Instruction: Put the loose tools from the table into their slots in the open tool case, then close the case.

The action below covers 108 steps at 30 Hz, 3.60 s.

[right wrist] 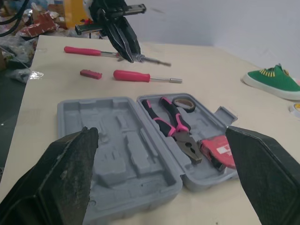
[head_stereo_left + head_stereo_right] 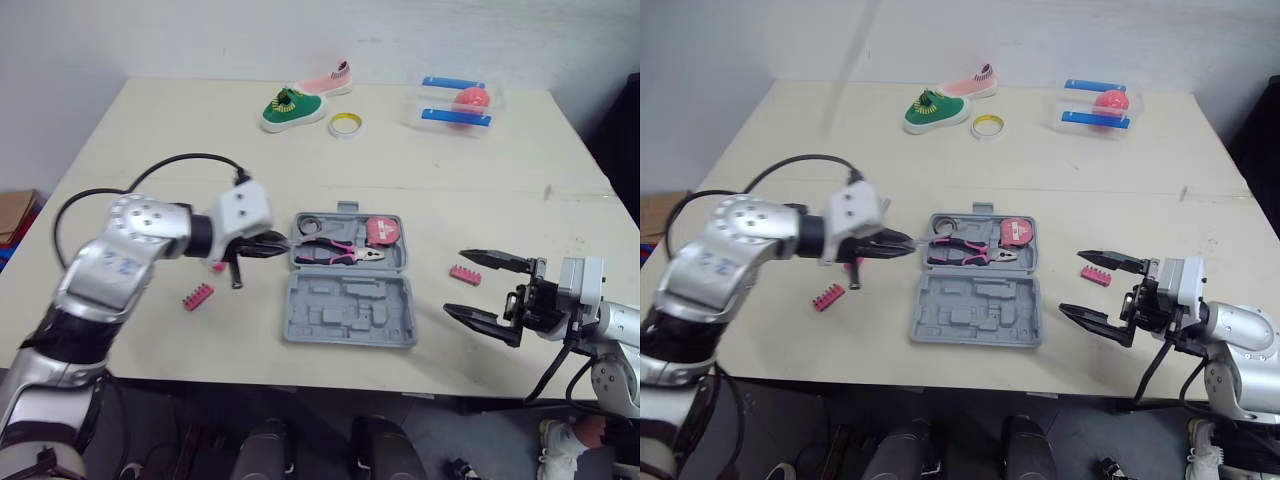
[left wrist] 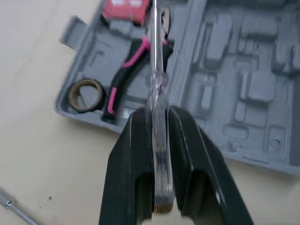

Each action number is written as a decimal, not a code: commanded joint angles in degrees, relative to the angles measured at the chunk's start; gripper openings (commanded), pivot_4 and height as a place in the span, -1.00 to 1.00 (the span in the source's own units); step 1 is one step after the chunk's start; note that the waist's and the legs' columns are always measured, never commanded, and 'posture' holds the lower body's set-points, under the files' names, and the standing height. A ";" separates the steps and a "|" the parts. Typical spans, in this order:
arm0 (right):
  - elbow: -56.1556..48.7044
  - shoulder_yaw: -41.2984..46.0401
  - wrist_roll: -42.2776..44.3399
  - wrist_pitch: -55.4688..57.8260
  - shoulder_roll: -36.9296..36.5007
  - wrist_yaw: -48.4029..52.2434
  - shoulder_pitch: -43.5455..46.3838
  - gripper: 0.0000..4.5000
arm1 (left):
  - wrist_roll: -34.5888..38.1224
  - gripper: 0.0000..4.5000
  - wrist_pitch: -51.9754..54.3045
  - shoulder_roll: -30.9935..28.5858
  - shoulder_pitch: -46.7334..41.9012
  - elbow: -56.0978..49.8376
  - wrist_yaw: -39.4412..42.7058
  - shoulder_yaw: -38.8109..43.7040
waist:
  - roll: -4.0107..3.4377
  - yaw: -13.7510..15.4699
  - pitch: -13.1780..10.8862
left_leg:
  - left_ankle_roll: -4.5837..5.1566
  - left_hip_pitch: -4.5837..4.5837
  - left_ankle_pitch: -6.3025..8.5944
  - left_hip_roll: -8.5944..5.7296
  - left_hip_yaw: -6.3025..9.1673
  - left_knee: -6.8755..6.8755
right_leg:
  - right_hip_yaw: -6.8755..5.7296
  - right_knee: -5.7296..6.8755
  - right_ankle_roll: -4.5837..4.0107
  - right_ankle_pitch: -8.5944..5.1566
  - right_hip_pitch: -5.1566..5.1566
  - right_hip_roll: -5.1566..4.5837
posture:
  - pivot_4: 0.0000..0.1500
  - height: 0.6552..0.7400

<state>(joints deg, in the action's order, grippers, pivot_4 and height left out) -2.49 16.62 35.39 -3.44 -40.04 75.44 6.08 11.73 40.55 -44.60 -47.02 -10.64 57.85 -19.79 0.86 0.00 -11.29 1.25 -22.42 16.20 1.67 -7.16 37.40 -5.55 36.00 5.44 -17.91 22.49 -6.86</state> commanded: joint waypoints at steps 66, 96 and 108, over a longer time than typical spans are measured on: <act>-7.14 4.03 2.56 -0.72 0.94 -5.35 -8.64 1.00 | -6.93 -0.98 -14.46 21.84 2.24 8.10 -1.96 6.88 | 0.01 0.12 -0.01 | 0.17 -0.23 0.10 0.13 0.23 0.72 | 0.52 0.17 0.04 0.02 -0.03 0.05 | 1.00 1.00; -5.96 3.80 2.04 -3.58 1.29 -5.73 -9.42 1.00 | -9.85 -0.98 -17.21 24.32 13.34 19.10 -9.08 2.27 | 0.00 1.09 0.01 | 0.18 -0.02 0.15 0.11 0.14 0.70 | 0.25 0.21 0.07 0.04 -0.12 0.03 | 1.00 1.00; -3.65 3.94 2.01 -5.05 1.79 -4.64 -9.40 1.00 | -13.42 -0.98 -6.92 22.56 13.33 22.69 -11.46 -2.55 | 0.01 1.13 0.60 | 0.36 0.56 0.52 0.12 0.31 0.63 | -0.18 -0.08 0.07 0.04 -0.92 -0.48 | 1.00 1.00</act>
<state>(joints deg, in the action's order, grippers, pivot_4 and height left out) -6.22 18.94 36.93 -7.20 -38.56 70.24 -3.32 2.72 28.19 -19.87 -36.49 7.44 46.88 -18.86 0.87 1.13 -10.68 1.67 -21.76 16.78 1.78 -6.84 38.00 -5.74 35.89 5.51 -17.87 21.47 -7.36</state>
